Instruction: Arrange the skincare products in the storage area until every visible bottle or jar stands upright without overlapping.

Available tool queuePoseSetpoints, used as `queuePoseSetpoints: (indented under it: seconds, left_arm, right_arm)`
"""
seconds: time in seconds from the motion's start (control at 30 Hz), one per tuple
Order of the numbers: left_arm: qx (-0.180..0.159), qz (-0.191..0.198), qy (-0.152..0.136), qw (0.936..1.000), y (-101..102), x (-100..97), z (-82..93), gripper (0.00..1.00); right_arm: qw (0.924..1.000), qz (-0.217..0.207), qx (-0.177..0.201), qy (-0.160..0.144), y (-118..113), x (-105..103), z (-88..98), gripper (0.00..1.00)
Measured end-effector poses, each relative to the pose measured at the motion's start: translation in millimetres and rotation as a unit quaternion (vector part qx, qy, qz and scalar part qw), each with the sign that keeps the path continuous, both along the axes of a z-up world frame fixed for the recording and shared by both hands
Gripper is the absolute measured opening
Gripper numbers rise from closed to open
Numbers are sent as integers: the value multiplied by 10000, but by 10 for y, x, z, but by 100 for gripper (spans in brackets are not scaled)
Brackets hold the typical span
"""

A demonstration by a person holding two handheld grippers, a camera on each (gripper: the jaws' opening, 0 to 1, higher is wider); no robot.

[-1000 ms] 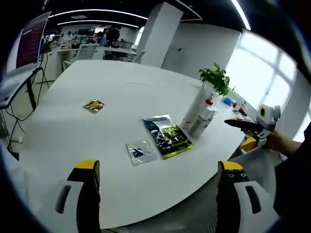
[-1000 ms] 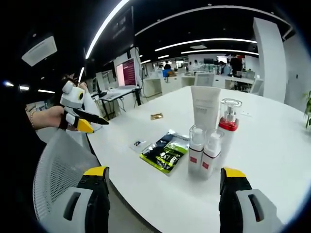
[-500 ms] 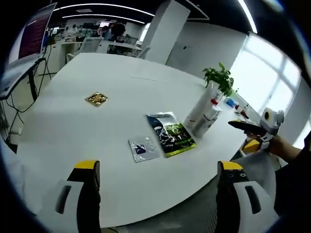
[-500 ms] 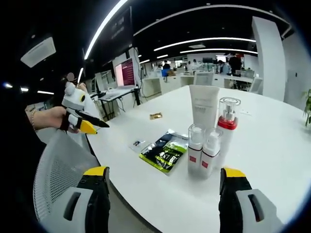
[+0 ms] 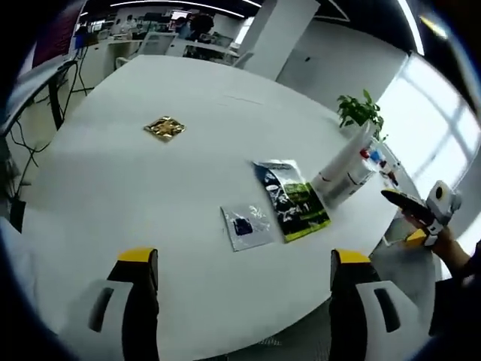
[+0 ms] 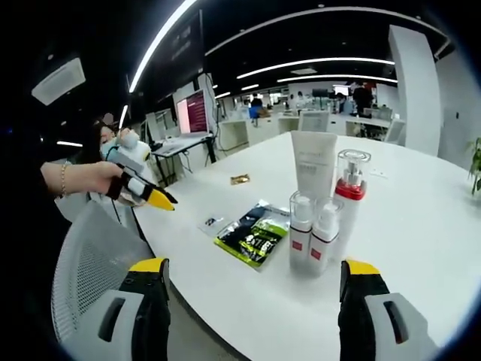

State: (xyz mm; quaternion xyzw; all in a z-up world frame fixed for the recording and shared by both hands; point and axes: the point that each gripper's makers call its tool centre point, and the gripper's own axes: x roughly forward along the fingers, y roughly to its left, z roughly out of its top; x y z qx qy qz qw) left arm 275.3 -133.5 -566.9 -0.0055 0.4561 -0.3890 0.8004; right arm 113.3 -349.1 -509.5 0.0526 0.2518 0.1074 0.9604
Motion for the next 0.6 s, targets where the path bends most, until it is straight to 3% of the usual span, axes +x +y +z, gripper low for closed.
queuePoseSetpoints:
  seconds: [0.1,0.27,0.5,0.6]
  left_arm:
    - [90,68,83,9999,-3,180,-51,87]
    - [217,427,292,9984,-56,261,-64,86]
    - [524,787,470,9944,-204,622,-114,88]
    - [561,882,507,9932,-248,609,-86,88]
  right_arm:
    - [10000,-36,0,-4,-12,0,4,98]
    - [10000,-69,5,-38,-22,7,21,97]
    - [10000,-70,-19,-5,-30,2,1,97]
    - [10000,-77,-32,38,-32,0,-11,97]
